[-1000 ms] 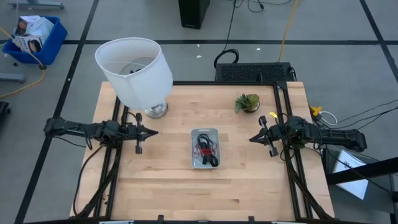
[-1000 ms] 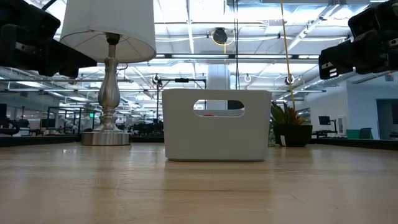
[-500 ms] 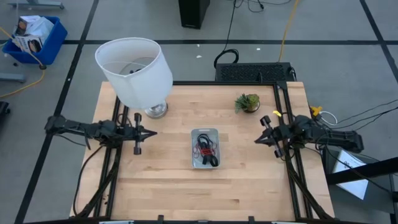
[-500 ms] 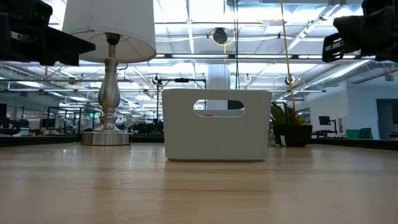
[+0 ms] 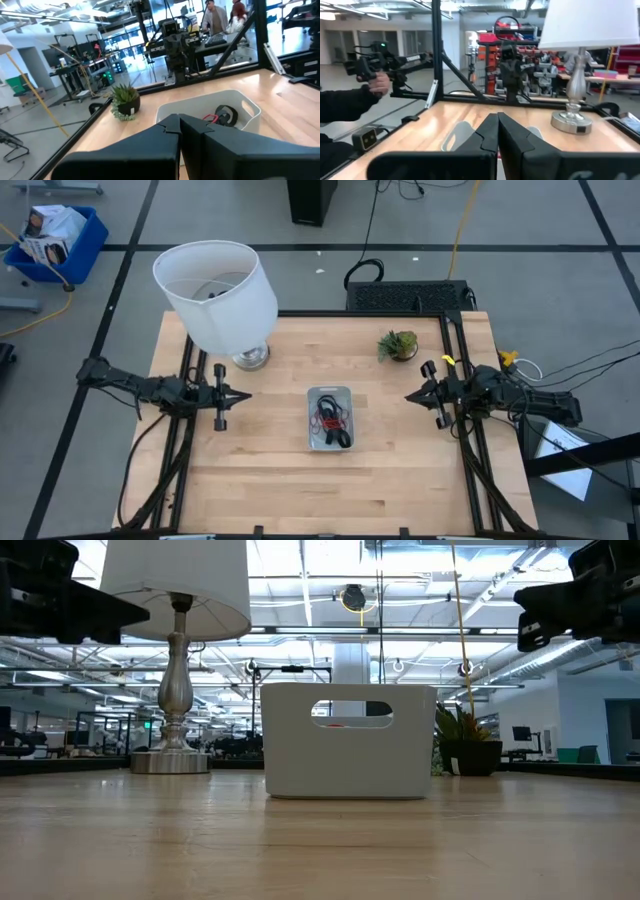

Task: Pick and place rubber bands into bin
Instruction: Return to Home Position

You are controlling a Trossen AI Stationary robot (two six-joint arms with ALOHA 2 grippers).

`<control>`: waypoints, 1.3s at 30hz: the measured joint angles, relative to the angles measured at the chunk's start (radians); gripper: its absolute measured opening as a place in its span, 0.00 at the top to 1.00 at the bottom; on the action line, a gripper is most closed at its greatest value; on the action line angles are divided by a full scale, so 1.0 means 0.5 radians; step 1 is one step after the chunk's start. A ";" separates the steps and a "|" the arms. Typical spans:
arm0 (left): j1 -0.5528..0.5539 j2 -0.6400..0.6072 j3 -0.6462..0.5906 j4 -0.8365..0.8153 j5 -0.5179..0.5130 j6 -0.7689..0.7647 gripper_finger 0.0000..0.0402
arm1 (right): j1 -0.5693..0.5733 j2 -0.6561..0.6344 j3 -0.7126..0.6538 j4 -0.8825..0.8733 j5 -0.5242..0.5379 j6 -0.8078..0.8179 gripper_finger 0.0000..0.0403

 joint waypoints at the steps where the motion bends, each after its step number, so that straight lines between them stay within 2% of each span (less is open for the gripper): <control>1: -0.023 0.000 0.000 -0.006 -0.038 0.002 1.00 | 0.000 0.000 0.000 -0.001 0.001 0.000 1.00; 7: -0.112 0.000 0.000 -0.023 -0.163 0.000 1.00 | 0.000 0.000 0.000 -0.001 -0.003 -0.013 1.00; 18: -0.119 0.000 0.001 -0.026 -0.177 -0.023 1.00 | 0.001 0.000 0.000 -0.040 -0.066 -0.028 1.00; 31: -0.118 0.000 0.002 -0.033 -0.172 -0.181 0.99 | 0.002 0.001 0.000 -0.075 -0.060 -0.002 1.00; 39: -0.118 0.000 0.002 -0.069 -0.193 -0.172 0.98 | 0.002 0.001 0.000 -0.075 -0.059 -0.014 1.00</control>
